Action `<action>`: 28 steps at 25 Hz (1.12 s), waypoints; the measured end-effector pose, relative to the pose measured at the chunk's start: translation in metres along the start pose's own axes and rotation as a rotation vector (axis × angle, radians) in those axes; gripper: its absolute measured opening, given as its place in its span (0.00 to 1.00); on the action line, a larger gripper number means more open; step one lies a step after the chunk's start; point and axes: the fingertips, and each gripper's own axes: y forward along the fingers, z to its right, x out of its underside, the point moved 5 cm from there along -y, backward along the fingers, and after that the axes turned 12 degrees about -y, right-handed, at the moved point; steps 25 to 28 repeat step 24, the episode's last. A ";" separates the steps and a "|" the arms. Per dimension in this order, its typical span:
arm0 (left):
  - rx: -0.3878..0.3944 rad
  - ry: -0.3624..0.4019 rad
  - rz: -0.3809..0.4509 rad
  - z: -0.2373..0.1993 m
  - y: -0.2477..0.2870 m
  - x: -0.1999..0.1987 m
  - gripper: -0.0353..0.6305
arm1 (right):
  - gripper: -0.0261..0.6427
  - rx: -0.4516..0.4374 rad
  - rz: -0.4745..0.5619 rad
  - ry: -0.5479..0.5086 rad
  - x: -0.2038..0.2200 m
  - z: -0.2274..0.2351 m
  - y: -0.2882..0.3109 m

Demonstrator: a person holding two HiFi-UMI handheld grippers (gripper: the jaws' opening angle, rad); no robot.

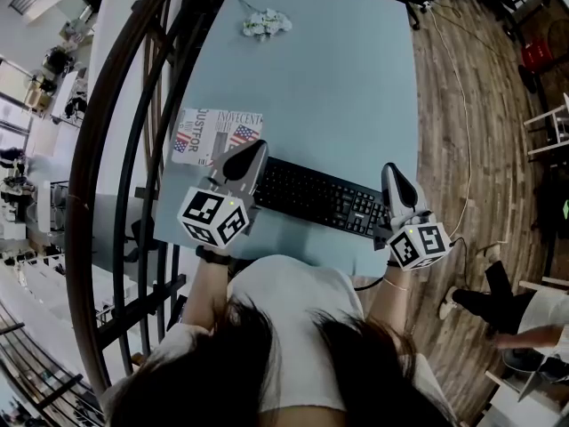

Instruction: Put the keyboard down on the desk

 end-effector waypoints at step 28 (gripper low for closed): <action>-0.013 -0.021 -0.008 -0.011 0.002 0.005 0.14 | 0.04 -0.007 -0.016 0.038 0.014 0.001 0.008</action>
